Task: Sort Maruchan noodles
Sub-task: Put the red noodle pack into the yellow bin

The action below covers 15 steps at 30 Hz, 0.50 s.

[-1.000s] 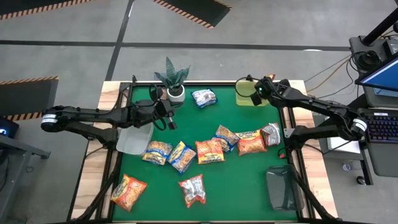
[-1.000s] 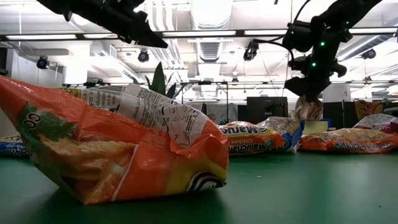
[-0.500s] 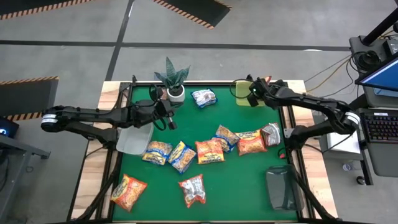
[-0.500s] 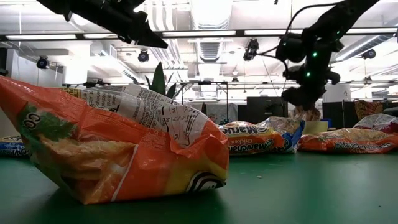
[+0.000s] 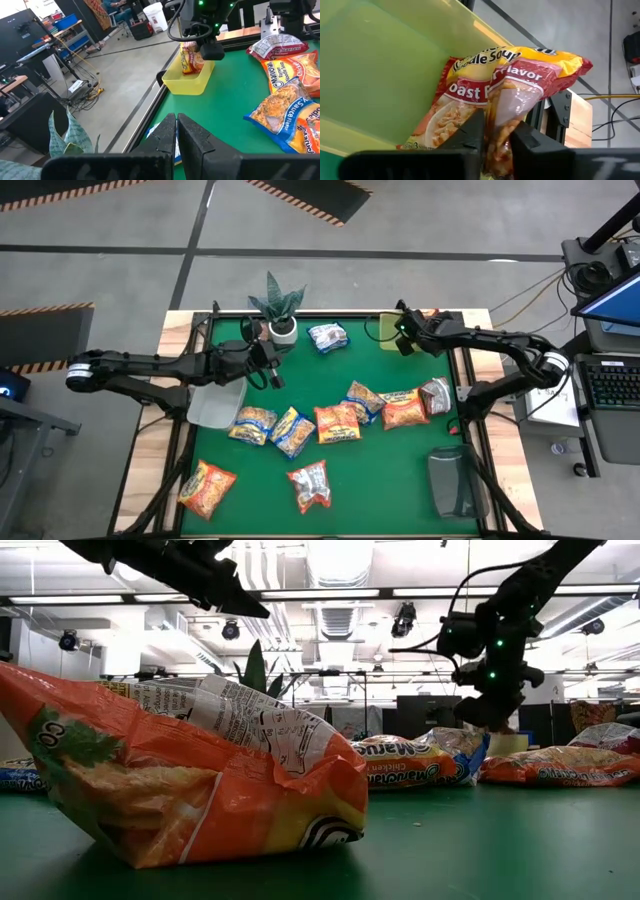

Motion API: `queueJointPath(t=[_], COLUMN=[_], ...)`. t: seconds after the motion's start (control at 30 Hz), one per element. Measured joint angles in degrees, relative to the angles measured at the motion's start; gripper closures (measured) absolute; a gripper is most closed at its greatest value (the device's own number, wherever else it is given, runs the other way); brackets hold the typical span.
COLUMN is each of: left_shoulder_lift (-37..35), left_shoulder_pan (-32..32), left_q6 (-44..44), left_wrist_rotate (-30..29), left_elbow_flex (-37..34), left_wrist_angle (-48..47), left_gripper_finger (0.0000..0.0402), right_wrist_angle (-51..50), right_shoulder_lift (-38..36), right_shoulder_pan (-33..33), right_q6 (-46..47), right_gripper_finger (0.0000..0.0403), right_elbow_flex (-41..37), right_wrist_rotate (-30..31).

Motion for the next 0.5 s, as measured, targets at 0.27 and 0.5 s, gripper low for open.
queueJointPath(t=[0.27, 0.5], left_shoulder_lift=[0.0, 0.0], left_shoulder_pan=[0.0, -0.02], left_q6=[-0.78, -3.65], left_wrist_rotate=[0.05, 0.09], left_elbow_flex=[-0.02, -0.02], left_wrist_angle=[0.02, 0.02], left_gripper_finger=[0.0402, 0.0402], right_wrist_angle=[-1.58, -6.35], right_shoulder_lift=[-1.3, -5.82], right_shoulder_pan=[0.09, 0.13], right_q6=[1.33, 3.63], right_gripper_finger=[0.0256, 0.021], right_elbow_flex=[1.83, 4.96], right_wrist_rotate=[-0.33, -4.87])
